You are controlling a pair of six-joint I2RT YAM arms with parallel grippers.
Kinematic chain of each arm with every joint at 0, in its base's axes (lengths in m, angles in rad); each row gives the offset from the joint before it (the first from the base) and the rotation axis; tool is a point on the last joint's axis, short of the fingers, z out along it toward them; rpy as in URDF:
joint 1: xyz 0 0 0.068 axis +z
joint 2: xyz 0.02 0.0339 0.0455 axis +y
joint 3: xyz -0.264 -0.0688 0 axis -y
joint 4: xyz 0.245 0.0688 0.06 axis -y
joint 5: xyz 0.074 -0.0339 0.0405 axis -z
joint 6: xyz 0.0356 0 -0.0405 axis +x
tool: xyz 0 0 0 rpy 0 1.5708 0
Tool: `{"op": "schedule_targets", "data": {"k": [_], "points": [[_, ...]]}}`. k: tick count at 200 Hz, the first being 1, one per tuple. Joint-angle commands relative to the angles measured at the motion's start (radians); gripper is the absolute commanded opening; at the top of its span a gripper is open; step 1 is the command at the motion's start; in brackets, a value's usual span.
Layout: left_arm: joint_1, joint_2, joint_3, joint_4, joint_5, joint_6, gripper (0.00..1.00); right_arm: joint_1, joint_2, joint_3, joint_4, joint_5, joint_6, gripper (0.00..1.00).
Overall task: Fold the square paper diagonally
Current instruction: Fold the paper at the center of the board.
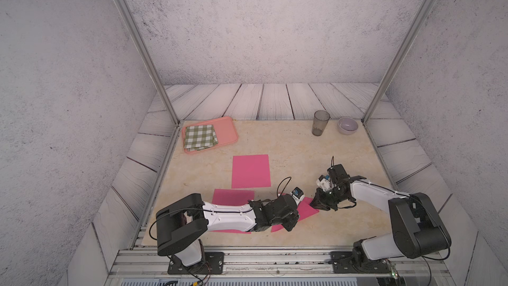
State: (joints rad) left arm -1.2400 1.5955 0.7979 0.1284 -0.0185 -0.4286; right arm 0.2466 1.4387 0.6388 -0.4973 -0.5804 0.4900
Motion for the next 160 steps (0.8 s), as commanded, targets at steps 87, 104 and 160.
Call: {"op": "schedule_targets", "data": {"k": [87,104,160], "points": [[-0.004,-0.057,0.027,-0.107,0.283,0.109,0.0,0.034,0.126,0.305,-0.056,-0.097,-0.135,0.07],[-0.006,-0.065,0.026,-0.107,0.296,0.119,0.0,0.087,0.153,0.318,-0.057,-0.109,-0.153,0.07],[-0.011,-0.052,0.037,-0.124,0.31,0.141,0.0,0.24,0.255,0.377,-0.081,-0.067,-0.206,0.08]]}}
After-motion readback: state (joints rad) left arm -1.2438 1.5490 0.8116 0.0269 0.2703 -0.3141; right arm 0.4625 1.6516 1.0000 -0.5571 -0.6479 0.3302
